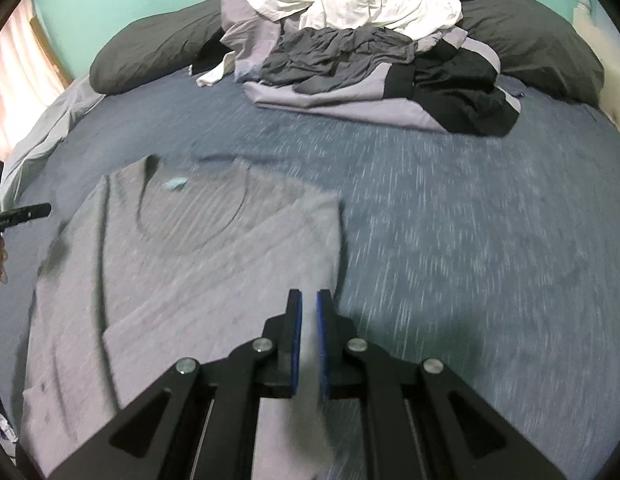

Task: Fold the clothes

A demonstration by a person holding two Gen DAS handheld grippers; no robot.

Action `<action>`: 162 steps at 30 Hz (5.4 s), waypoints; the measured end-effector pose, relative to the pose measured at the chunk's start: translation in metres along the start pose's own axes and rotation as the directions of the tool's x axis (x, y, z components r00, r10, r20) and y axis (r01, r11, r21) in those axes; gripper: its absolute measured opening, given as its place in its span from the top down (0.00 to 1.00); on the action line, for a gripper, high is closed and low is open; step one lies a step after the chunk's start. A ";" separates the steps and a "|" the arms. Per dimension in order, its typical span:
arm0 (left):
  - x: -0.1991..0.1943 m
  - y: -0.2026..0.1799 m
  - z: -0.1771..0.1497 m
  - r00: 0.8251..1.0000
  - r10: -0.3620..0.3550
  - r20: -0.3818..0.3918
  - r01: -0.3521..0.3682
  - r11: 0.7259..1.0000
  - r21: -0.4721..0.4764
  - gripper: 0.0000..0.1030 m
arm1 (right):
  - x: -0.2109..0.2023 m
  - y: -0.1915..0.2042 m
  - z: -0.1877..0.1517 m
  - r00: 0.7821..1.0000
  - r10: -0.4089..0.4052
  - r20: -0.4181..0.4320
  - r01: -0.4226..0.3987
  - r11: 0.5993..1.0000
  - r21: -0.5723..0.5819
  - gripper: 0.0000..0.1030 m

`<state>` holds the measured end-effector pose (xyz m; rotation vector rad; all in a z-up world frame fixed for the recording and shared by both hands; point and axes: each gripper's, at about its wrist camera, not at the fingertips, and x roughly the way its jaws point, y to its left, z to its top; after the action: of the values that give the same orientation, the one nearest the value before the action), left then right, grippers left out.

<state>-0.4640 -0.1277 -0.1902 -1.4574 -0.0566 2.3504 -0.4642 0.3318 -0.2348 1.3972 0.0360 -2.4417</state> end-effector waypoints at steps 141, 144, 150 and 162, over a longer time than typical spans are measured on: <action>-0.302 -0.138 -0.363 0.994 -0.093 0.052 0.078 0.968 0.237 0.96 | -0.343 0.133 -0.345 0.967 0.246 0.060 -0.215 0.923 -0.320 0.96; -0.316 -0.146 -0.365 0.991 -0.113 0.072 0.092 0.964 0.250 0.96 | -0.357 0.134 -0.350 0.965 0.254 0.071 -0.217 0.917 -0.333 0.96; -0.335 -0.161 -0.367 0.984 -0.150 0.100 0.116 0.951 0.288 0.96 | -0.389 0.136 -0.355 0.954 0.280 0.109 -0.227 0.908 -0.351 0.96; -0.341 -0.144 -0.349 0.976 -0.180 0.123 0.147 0.959 0.241 0.96 | -0.414 0.122 -0.342 0.942 0.302 0.144 -0.239 0.909 -0.343 0.96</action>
<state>0.0168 -0.1635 -0.0269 -1.1286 0.0546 2.2384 0.0504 0.3895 -0.0465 0.9491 0.1731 -2.2061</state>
